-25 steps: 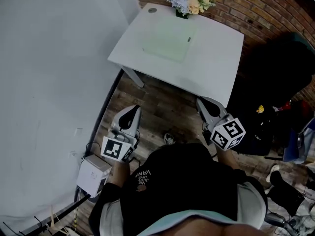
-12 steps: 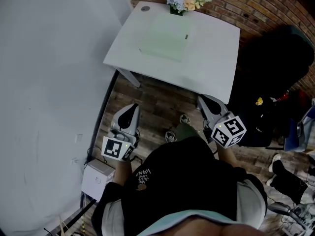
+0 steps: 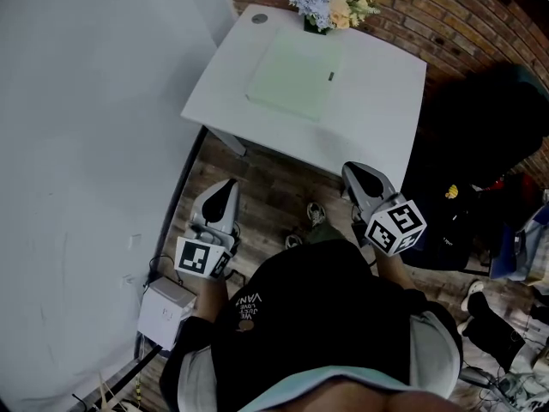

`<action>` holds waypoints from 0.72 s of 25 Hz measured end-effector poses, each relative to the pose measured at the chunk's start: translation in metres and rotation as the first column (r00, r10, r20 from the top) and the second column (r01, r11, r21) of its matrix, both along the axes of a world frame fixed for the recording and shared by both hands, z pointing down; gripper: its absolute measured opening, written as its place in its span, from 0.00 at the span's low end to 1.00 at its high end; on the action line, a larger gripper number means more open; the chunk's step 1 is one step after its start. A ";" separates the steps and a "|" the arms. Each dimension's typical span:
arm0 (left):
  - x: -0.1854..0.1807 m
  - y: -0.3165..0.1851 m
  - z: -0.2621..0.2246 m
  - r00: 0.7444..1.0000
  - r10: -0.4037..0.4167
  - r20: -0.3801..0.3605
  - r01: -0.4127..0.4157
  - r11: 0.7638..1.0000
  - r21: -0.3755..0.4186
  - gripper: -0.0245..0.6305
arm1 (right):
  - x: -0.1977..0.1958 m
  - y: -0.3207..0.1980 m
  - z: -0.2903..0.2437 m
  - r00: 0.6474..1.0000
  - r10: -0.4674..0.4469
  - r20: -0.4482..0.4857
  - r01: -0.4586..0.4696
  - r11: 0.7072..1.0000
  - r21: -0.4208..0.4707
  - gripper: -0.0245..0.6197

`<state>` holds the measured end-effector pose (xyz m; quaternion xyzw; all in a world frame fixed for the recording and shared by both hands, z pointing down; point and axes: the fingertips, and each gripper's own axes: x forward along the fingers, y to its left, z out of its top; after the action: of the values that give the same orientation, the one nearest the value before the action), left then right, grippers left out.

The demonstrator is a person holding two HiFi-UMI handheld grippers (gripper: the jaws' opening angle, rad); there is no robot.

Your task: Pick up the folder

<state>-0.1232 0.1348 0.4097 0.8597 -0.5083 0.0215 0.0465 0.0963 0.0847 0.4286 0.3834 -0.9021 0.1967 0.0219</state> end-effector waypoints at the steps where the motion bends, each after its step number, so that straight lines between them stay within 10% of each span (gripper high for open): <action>1: 0.001 -0.005 0.001 1.000 0.001 0.002 -0.001 1.000 0.004 0.04 | 0.001 -0.005 0.000 1.000 -0.003 -0.002 0.003 1.000 0.000 0.04; 18: 0.050 -0.102 -0.004 0.998 -0.065 0.000 0.065 0.998 0.014 0.04 | 0.034 -0.104 0.010 0.997 -0.081 0.019 0.081 0.997 -0.019 0.04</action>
<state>-0.0727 0.0333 0.4053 0.8429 -0.5363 0.0164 0.0409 0.1307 -0.0197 0.4388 0.3444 -0.9151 0.2080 0.0253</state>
